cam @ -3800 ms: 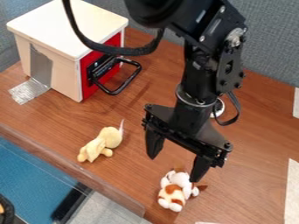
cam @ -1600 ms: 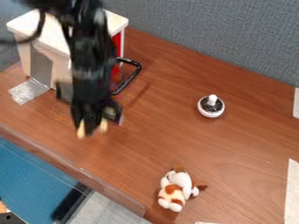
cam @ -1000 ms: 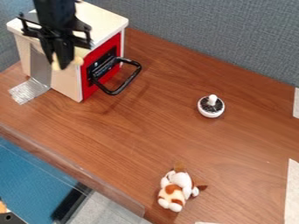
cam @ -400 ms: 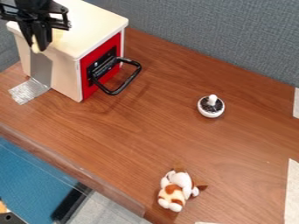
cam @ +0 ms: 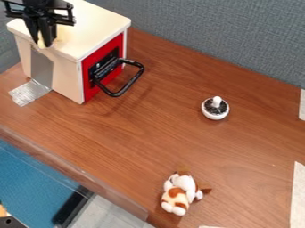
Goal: Put the doll on top of the machine
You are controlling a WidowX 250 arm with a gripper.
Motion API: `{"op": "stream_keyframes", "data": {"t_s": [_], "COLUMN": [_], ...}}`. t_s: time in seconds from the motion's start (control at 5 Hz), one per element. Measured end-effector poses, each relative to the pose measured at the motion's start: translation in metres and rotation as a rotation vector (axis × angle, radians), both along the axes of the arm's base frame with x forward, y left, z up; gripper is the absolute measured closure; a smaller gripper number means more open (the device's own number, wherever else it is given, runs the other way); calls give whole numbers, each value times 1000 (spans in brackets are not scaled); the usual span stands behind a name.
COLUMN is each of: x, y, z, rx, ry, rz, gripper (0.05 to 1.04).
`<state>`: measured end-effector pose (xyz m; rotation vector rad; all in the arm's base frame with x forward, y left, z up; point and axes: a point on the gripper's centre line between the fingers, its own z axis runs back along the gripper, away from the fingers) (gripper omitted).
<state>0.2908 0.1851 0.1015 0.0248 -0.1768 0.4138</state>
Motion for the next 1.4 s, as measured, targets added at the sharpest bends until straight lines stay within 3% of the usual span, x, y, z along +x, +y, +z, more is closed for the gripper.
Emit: {"op": "stream_keyframes", "data": {"t_s": [0.4, 0.6, 0.8, 1.2, 1.4], "x": [26, 38, 45, 44, 40], "y": [7, 0, -12, -37, -49], "z": [-1, 3, 14, 51, 68], "rx": [-50, -99, -115, -92, -65], "ry": [-16, -64, -50, 8, 14], "rz": [12, -2, -49, -173, -226], "gripper": [994, 962, 765, 178, 75]}}
